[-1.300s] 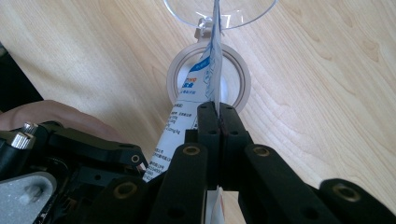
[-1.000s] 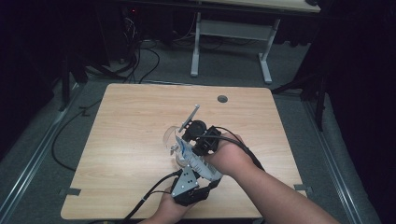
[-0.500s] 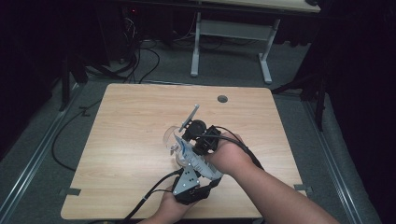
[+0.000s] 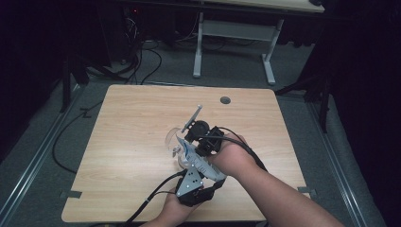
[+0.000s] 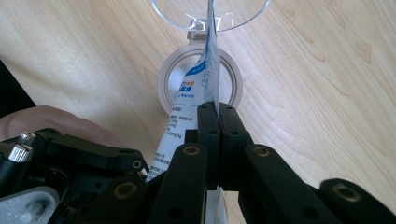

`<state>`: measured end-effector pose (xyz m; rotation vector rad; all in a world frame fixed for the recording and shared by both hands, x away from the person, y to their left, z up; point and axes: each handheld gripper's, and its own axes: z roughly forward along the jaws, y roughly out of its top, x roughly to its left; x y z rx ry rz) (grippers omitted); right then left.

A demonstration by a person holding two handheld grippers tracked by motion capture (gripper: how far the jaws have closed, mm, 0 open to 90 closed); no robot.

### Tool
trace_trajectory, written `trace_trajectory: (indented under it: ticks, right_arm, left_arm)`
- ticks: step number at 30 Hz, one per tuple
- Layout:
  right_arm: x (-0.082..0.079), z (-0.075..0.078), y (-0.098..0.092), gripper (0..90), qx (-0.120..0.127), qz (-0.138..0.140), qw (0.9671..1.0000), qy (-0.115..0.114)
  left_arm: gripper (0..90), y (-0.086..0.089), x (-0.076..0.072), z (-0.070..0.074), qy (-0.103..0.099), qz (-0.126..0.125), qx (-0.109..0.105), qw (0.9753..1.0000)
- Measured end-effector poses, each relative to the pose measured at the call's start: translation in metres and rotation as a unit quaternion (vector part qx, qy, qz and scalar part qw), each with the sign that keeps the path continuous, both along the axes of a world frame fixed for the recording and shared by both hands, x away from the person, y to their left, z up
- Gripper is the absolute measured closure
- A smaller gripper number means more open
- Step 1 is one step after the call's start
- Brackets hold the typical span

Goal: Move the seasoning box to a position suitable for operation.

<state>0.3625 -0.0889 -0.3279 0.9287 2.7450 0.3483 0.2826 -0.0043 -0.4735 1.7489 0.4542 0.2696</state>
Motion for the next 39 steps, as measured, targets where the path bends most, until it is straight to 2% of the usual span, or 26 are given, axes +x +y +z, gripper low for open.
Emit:
trace_trajectory:
  ticks: [39]
  right_arm:
    - [0.0006, 0.0019, 0.0030, 89.7, 0.003, 0.005, 1.0000, 0.000]
  left_arm:
    - [59.8, 0.0004, -0.0015, 0.0048, -0.002, -0.002, -0.010, 0.9999]
